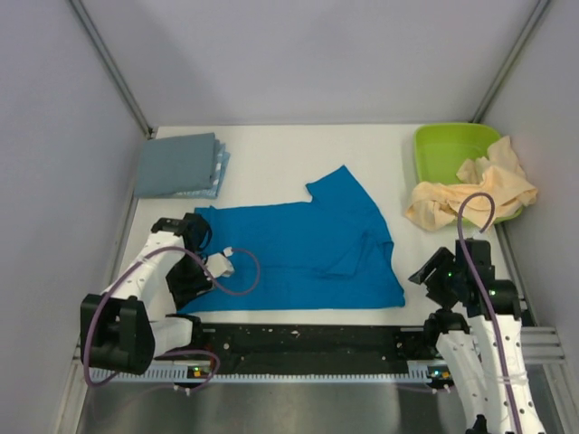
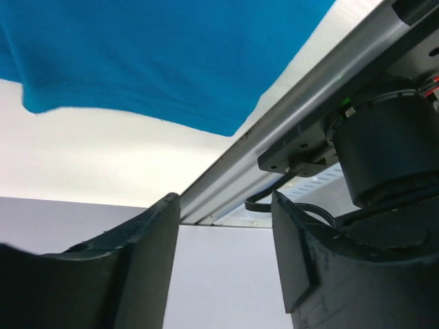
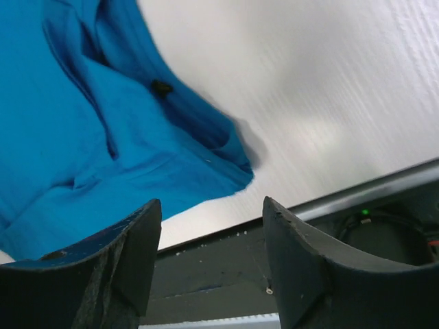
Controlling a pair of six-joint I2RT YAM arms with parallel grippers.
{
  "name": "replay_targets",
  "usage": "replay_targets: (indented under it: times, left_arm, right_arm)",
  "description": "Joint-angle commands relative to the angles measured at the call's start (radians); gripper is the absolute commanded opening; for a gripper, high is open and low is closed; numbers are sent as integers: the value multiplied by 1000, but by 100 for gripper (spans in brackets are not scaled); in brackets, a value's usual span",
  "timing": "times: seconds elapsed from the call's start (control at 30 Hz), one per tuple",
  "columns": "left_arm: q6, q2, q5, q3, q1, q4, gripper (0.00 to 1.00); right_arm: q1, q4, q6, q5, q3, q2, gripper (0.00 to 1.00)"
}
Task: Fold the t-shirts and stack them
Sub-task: Fold the flattened tshirt in 1/3 of the way
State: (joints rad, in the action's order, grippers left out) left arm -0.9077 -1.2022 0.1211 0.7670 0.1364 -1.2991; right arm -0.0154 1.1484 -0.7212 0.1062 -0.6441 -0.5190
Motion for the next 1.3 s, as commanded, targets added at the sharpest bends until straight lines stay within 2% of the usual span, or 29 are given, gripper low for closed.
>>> replay_targets:
  times: [0.0,0.1,0.17,0.2,0.27,0.3,0.33,0.4,0.47,0.53,0.6,0.67,0.77,0.83,0.9,1.03,1.1,1.23,1.27]
  left_arm:
    - [0,26,21,32,5,-126,62]
    - [4,33,37,164,5,-128,64]
    - [18,18,-3,265,5,-89,63]
    - [41,3,-46,305,5,-47,61]
    - [94,-35,-169,368,5,39,39]
    - [117,-60,-258,386,5,69,33]
    - [127,-83,-364,408,9,79,30]
    - [180,-129,-489,443,67,113,29]
    - [245,-158,-512,471,222,196,26]
    - [282,-174,-549,485,366,297,22]
    - [311,-189,-654,473,496,458,25]
    - [343,-224,-692,463,590,582,27]
    - [397,-327,-664,463,702,757,31]
    - [402,-403,-637,463,770,845,38]
    - [397,-486,-583,462,827,929,46]
    - [371,-635,-463,526,916,1002,48]
    - [395,-698,-390,567,934,1017,47]
    - [400,-752,-370,591,936,1011,44]
    - [403,-754,-356,578,937,1015,41]
  right_arm:
    - [-9,120,-122,-193,-110,65,61]
    - [-9,-16,1,-244,-205,48,59]
    - [-9,-129,99,-148,-229,-48,52]
    - [-8,-180,132,-72,-229,-94,47]
    - [18,-252,141,65,-213,-195,38]
    - [82,-280,144,78,-207,-246,33]
    - [136,-300,163,52,-209,-286,29]
    - [262,-341,192,-5,-207,-361,17]
    - [299,-410,187,33,-186,-429,0]
    - [298,-482,163,96,-135,-486,0]
    - [298,-545,132,144,-48,-557,0]
    - [295,-568,121,153,9,-604,0]
    - [275,-604,105,145,79,-653,0]
    - [250,-640,79,132,122,-658,0]
    - [218,-676,63,130,161,-656,0]
    - [189,-691,49,133,204,-630,0]
    - [187,-691,45,132,213,-604,0]
    - [186,-688,40,125,230,-578,0]
    - [184,-687,40,127,231,-575,0]
